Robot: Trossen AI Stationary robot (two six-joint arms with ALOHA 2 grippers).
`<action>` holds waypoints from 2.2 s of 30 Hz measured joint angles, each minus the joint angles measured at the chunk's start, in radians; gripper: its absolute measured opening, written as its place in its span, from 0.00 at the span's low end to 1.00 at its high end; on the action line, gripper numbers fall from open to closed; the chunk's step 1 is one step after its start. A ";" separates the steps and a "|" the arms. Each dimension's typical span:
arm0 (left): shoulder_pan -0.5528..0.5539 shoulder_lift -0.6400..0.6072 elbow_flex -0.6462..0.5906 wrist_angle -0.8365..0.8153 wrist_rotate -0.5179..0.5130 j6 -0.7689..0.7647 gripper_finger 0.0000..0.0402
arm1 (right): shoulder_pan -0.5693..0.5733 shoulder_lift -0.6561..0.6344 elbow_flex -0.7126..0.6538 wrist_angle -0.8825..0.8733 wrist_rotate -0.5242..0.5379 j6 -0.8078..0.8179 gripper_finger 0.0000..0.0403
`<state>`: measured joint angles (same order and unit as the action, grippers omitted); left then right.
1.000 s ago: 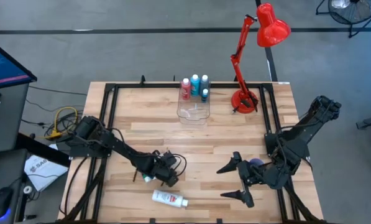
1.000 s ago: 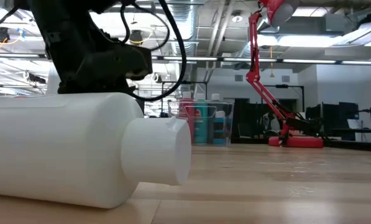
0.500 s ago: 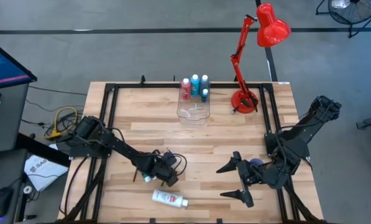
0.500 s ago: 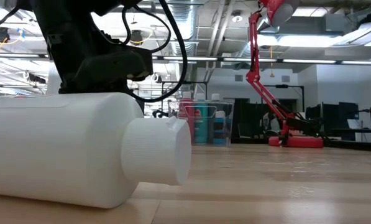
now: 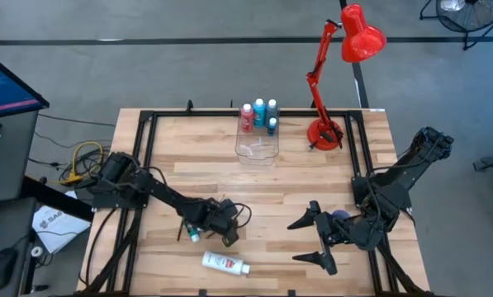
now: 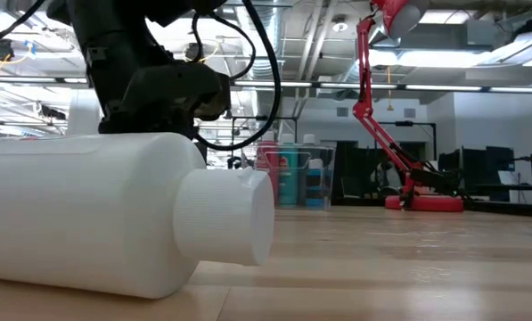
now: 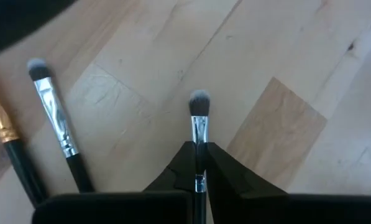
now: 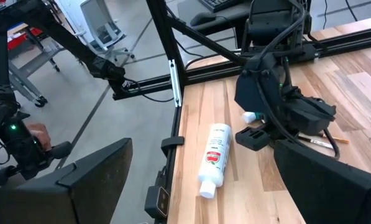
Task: Pick & Place Paint Supplies
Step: Put the silver paintbrush into the purple cup
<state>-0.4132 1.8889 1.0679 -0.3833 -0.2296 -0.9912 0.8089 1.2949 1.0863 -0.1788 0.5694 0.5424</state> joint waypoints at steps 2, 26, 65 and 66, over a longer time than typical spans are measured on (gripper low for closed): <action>0.005 0.000 0.000 0.018 0.011 0.000 0.02 | 0.000 0.000 0.000 0.000 0.000 0.000 0.95; -0.016 0.005 -0.013 0.113 -0.017 0.052 0.08 | -0.027 0.000 0.000 0.000 0.000 0.000 0.95; 0.082 -0.004 -0.087 0.158 0.080 0.233 0.01 | -0.138 0.003 0.000 0.055 -0.052 0.086 0.95; 0.085 -0.004 -0.087 0.157 0.079 0.248 0.01 | -0.144 0.003 0.000 0.055 -0.052 0.086 0.95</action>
<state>-0.3278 1.8847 0.9806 -0.2260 -0.1503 -0.7436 0.6654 1.2980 1.0863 -0.1236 0.5171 0.6285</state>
